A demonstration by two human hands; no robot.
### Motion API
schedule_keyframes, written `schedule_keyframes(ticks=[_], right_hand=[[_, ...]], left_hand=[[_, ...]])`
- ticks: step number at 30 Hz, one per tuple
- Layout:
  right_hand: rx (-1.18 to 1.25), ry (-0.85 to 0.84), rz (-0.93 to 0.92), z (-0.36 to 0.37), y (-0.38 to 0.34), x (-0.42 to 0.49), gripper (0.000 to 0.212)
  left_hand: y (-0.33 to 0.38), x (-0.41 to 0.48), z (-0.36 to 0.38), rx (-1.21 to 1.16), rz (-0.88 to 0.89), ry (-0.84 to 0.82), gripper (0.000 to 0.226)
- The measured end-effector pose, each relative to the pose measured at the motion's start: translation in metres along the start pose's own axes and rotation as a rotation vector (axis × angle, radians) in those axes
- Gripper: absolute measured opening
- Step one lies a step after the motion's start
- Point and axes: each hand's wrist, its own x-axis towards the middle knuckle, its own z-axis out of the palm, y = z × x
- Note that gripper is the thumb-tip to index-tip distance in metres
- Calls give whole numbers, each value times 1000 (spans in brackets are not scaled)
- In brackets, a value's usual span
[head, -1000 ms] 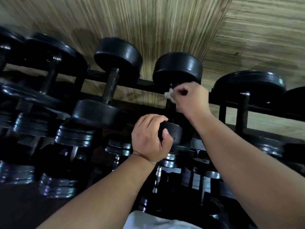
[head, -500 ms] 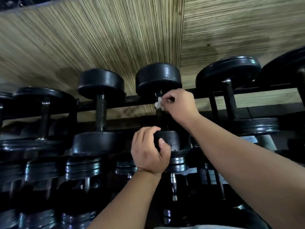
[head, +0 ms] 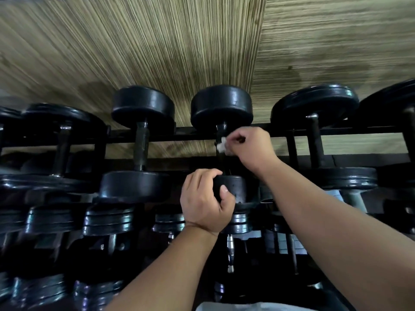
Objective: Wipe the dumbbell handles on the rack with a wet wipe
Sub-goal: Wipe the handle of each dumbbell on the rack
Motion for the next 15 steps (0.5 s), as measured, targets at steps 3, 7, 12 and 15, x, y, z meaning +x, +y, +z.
schedule_keyframes(ticks=[3, 7, 12, 15], right_hand=[[56, 118, 19, 4, -5, 17, 3], [-1, -25, 13, 3, -2, 1, 7], [-156, -294, 9, -11, 6, -19, 8], [-80, -186, 20, -9, 0, -11, 6]], left_hand=[[0, 0, 1, -7, -6, 18, 38], [-1, -1, 1, -7, 5, 17, 37], [-2, -1, 1, -21, 23, 20, 38], [-2, -2, 1, -10, 28, 34, 37]])
